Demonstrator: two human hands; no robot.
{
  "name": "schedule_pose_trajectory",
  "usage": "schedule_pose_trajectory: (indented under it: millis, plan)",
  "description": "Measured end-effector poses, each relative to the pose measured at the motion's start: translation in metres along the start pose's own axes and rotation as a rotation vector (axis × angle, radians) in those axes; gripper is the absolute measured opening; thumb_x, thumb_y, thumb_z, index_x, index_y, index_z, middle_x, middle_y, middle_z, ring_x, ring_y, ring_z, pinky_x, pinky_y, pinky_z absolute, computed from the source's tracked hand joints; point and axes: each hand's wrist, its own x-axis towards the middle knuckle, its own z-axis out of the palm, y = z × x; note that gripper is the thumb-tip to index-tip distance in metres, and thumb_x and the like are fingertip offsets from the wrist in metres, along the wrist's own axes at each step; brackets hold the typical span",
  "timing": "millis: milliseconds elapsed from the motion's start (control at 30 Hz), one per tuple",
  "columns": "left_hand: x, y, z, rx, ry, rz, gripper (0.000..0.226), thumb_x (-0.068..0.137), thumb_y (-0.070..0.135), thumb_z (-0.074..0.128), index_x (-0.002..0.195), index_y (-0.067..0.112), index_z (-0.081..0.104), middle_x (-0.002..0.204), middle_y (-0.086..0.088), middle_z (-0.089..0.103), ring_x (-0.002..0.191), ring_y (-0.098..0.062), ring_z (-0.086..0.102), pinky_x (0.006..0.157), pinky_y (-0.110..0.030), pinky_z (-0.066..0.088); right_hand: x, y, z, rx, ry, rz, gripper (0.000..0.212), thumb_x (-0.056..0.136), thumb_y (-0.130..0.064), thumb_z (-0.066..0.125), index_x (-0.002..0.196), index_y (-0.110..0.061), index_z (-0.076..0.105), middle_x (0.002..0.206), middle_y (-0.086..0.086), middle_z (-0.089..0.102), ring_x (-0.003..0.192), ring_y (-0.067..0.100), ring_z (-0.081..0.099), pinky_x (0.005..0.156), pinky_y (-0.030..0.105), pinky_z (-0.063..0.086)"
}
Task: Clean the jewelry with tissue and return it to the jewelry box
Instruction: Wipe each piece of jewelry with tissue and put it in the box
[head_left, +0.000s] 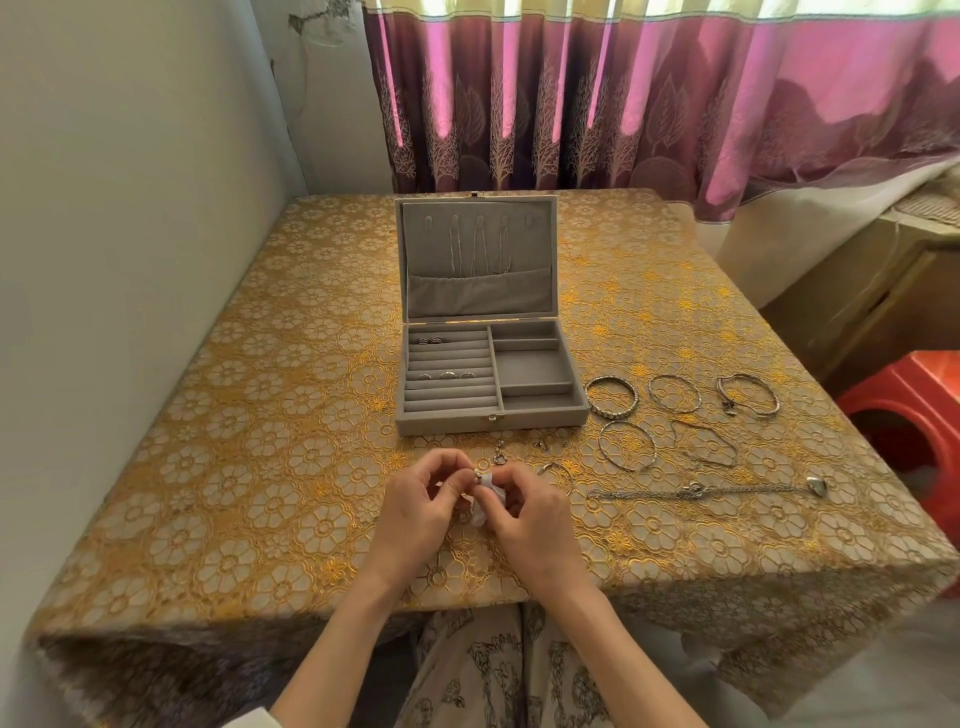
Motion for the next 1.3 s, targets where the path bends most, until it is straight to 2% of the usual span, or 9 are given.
schedule_pose_trajectory:
  millis: [133,333,567,667,767,833,967,1167,1300]
  plan:
    - [0.000,-0.001,-0.001,0.019,-0.004,0.013,0.014,0.087,0.006,0.060,0.083,0.019,0.063,0.077,0.004,0.065,0.070,-0.007,0.060,0.065,-0.021,0.051,-0.002,-0.004,-0.002,-0.056,-0.023,-0.056,0.009,0.087,-0.023,0.061,0.081,-0.017,0.058,0.071,-0.003,0.059,0.064,0.008,0.053,0.058,0.013,0.038]
    - [-0.001,0.003,-0.001,-0.002,-0.020,0.018,0.017,0.087,0.003,0.058,0.082,0.019,0.060,0.077,0.003,0.062,0.067,0.001,0.057,0.063,-0.012,0.046,-0.002,-0.007,-0.004,-0.032,-0.026,-0.071,0.017,0.090,-0.024,0.058,0.074,-0.016,0.054,0.063,-0.011,0.047,0.057,0.006,0.043,0.053,0.013,0.033]
    - [-0.001,0.003,-0.003,-0.052,0.001,0.021,0.013,0.087,0.007,0.060,0.083,0.019,0.062,0.079,0.001,0.061,0.066,0.000,0.053,0.061,-0.013,0.044,-0.001,-0.009,-0.010,0.165,-0.044,0.047,0.018,0.092,-0.021,0.054,0.075,-0.023,0.060,0.063,0.002,0.057,0.053,0.016,0.050,0.050,0.032,0.040]
    - [0.000,0.001,-0.006,-0.102,0.052,0.008,0.011,0.086,0.009,0.061,0.082,0.019,0.063,0.079,0.002,0.061,0.066,0.000,0.052,0.061,-0.014,0.044,-0.001,-0.010,-0.014,0.241,-0.030,0.124,0.019,0.092,-0.020,0.053,0.076,-0.025,0.061,0.063,-0.005,0.056,0.053,0.004,0.050,0.048,0.022,0.039]
    - [0.002,-0.002,-0.009,-0.132,0.057,0.001,0.009,0.084,0.009,0.062,0.082,0.018,0.065,0.081,0.003,0.062,0.071,-0.005,0.054,0.065,-0.020,0.045,0.002,-0.011,-0.018,0.380,-0.027,0.183,0.017,0.091,-0.022,0.055,0.079,-0.020,0.067,0.071,0.001,0.061,0.064,0.008,0.052,0.058,0.029,0.042]
    - [0.003,-0.002,-0.010,-0.093,0.019,0.022,0.011,0.084,0.007,0.062,0.082,0.017,0.066,0.085,0.003,0.063,0.078,-0.007,0.057,0.069,-0.019,0.047,0.005,-0.013,-0.020,0.429,-0.027,0.202,0.015,0.090,-0.021,0.056,0.084,-0.022,0.070,0.078,-0.004,0.062,0.066,0.003,0.051,0.061,0.019,0.039]
    - [0.000,0.005,-0.009,-0.130,-0.040,0.023,0.009,0.083,0.004,0.062,0.083,0.012,0.067,0.076,0.006,0.067,0.074,-0.002,0.060,0.069,-0.013,0.047,0.007,-0.014,-0.024,0.561,-0.048,0.275,0.017,0.089,-0.020,0.057,0.103,-0.021,0.068,0.074,-0.012,0.057,0.057,-0.003,0.048,0.052,0.012,0.036]
    - [0.000,0.005,-0.005,-0.073,-0.098,0.040,0.017,0.082,-0.001,0.063,0.083,0.015,0.067,0.077,0.001,0.070,0.074,-0.009,0.066,0.071,-0.017,0.052,0.010,-0.017,-0.026,0.542,-0.111,0.240,0.011,0.088,-0.011,0.059,0.096,-0.012,0.066,0.077,0.000,0.063,0.053,-0.003,0.053,0.048,0.010,0.039]
    - [-0.001,0.003,-0.005,-0.076,-0.058,0.032,0.016,0.083,0.000,0.062,0.084,0.015,0.067,0.078,-0.003,0.070,0.075,-0.012,0.066,0.070,-0.018,0.053,0.007,-0.018,-0.025,0.449,-0.165,0.188,0.012,0.089,-0.015,0.059,0.093,-0.013,0.070,0.066,-0.005,0.060,0.051,-0.002,0.050,0.049,0.010,0.037]
